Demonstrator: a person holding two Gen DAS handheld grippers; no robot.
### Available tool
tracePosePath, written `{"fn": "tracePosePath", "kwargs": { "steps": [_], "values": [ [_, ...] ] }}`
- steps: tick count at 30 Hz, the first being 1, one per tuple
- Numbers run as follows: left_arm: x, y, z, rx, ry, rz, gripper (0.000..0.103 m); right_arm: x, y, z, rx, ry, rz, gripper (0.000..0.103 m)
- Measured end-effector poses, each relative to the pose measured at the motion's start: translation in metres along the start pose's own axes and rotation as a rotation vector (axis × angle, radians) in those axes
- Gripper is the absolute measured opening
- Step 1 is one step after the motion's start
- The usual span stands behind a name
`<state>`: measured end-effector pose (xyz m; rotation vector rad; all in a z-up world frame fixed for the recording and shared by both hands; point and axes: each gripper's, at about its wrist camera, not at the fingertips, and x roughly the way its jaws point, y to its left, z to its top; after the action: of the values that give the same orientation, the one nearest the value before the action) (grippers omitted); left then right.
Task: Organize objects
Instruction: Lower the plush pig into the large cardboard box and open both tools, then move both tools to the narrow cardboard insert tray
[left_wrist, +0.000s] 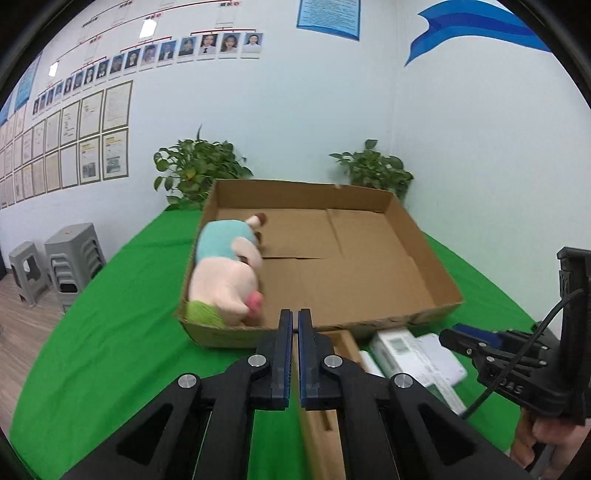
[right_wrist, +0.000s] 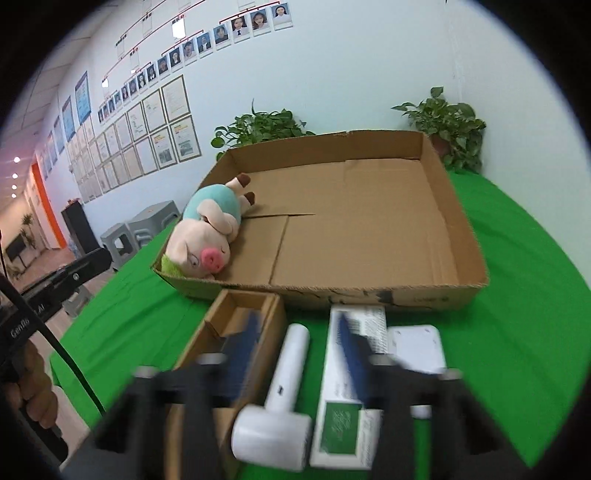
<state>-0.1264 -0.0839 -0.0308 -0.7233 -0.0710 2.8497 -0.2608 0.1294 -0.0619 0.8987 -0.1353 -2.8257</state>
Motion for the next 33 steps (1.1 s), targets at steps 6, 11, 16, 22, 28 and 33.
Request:
{"fn": "tracePosePath", "kwargs": {
  "steps": [6, 11, 16, 22, 28, 33],
  "values": [
    [-0.032, -0.031, -0.002, 0.042, -0.047, -0.022, 0.014, -0.036, 0.002, -0.021, 0.01, -0.039, -0.062, 0.007],
    [-0.042, -0.036, -0.003, 0.02, -0.081, 0.03, 0.099, -0.052, 0.005, -0.022, 0.004, -0.065, -0.081, 0.097],
    [-0.05, -0.038, -0.006, 0.063, -0.082, 0.044, 0.099, -0.058, 0.012, -0.023, -0.021, -0.091, -0.1, 0.102],
    [-0.047, -0.034, -0.009, 0.038, -0.059, 0.039, 0.099, -0.059, 0.022, -0.028, -0.041, -0.082, -0.08, 0.102],
    [-0.031, -0.027, -0.014, 0.015, -0.022, 0.05, 0.099, -0.053, 0.028, -0.033, -0.048, -0.059, -0.032, 0.102],
    [-0.006, -0.015, -0.024, 0.011, 0.047, 0.04, 0.099, -0.04, 0.032, -0.039, -0.042, -0.03, 0.011, 0.102]
  ]
}}
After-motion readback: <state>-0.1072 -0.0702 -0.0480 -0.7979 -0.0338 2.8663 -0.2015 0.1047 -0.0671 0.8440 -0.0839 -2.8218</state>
